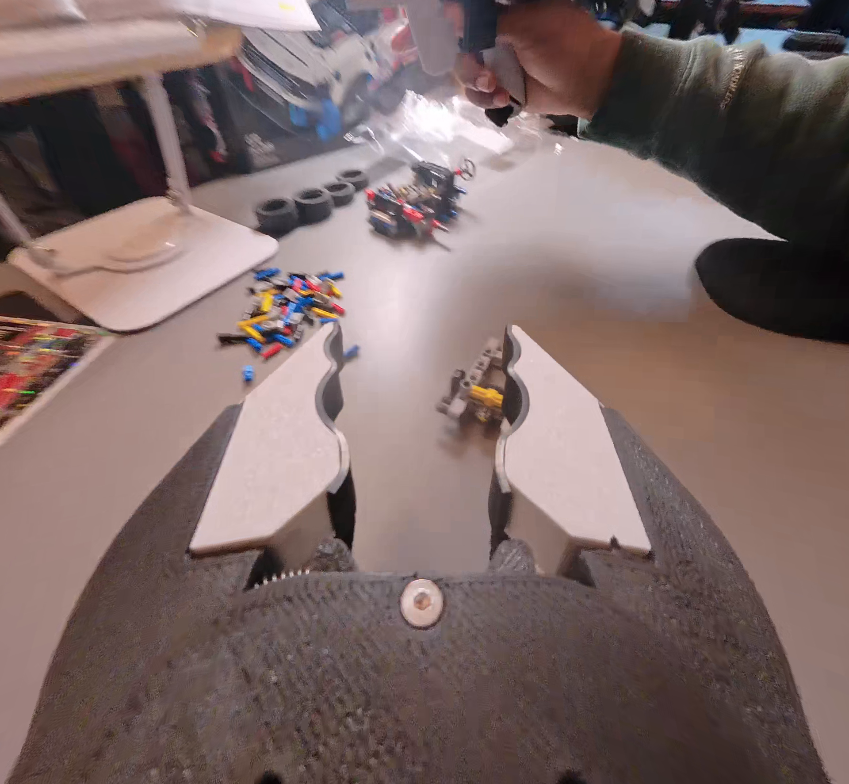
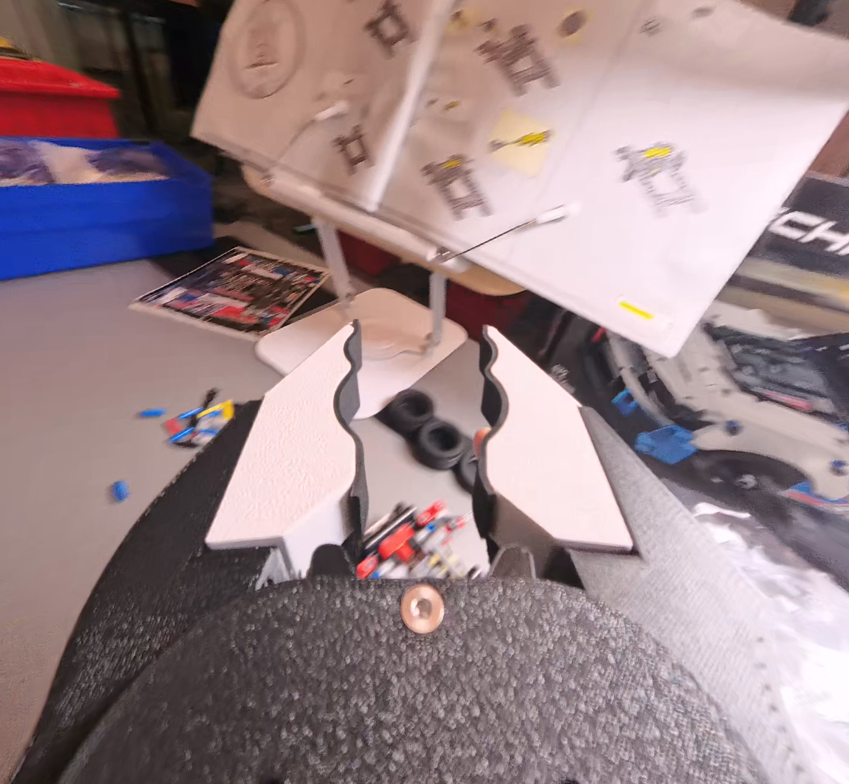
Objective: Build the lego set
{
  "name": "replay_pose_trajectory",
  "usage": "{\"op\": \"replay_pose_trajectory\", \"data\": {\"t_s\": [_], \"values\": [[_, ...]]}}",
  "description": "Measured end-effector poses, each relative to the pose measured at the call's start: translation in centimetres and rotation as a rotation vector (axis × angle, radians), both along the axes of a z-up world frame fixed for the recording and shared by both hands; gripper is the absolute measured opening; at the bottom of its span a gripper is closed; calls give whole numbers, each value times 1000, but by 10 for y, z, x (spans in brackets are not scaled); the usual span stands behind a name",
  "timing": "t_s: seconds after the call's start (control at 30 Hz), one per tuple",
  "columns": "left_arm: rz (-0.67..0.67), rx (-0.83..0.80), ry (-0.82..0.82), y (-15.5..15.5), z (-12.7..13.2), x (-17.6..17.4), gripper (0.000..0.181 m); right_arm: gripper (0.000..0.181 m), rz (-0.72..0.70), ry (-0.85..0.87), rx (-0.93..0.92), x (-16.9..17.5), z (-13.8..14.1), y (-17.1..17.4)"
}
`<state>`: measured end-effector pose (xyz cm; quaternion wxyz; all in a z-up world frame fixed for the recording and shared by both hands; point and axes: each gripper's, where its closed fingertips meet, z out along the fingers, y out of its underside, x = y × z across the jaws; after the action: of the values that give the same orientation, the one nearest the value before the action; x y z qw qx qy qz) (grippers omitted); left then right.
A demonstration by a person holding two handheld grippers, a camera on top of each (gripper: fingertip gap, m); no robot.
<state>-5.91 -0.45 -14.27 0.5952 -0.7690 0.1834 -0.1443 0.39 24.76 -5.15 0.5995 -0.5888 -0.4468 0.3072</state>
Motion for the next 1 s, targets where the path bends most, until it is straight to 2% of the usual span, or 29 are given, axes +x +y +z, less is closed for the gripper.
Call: {"op": "replay_pose_trajectory", "data": {"t_s": [0.07, 0.13, 0.3, 0.4, 0.5, 0.6, 0.7, 0.77, 0.83, 0.9, 0.97, 1.0], "values": [[75, 57, 31, -1, 11, -12, 66, 56, -51, -3, -11, -9, 13, 37], [128, 82, 63, -1, 15, -19, 64, 54, -54, 3, -74, -23, 20, 63], [192, 120, 142, 8, 21, -27, 57, 48, -81, 30, -196, -73, 26, 96], [251, 123, 176, 21, 33, -43, 53, 16, -238, -40, -259, -80, 10, 116], [334, 137, 146, 37, 61, -70, 45, 12, -267, 44, -277, -77, 7, 115], [418, 158, 93, 68, 96, -103, 40, 15, -245, 196, -474, -67, -14, 115], [480, 146, 103, 120, 121, -135, 38, 16, -156, 401, -718, -64, -28, 110], [514, 113, 143, 158, 127, -154, 36, 17, -92, 481, -949, -66, -43, 104], [551, 68, 213, 191, 123, -173, 36, 30, 7, 569, -1140, -64, -47, 96], [573, 29, 265, 216, 114, -186, 35, 32, -20, 595, -1103, -48, -49, 97], [565, 7, 279, 234, 104, -192, 32, 36, -85, 528, -1011, -32, -54, 97], [558, -1, 290, 240, 100, -194, 25, 38, -120, 496, -948, -24, -54, 98]]}}
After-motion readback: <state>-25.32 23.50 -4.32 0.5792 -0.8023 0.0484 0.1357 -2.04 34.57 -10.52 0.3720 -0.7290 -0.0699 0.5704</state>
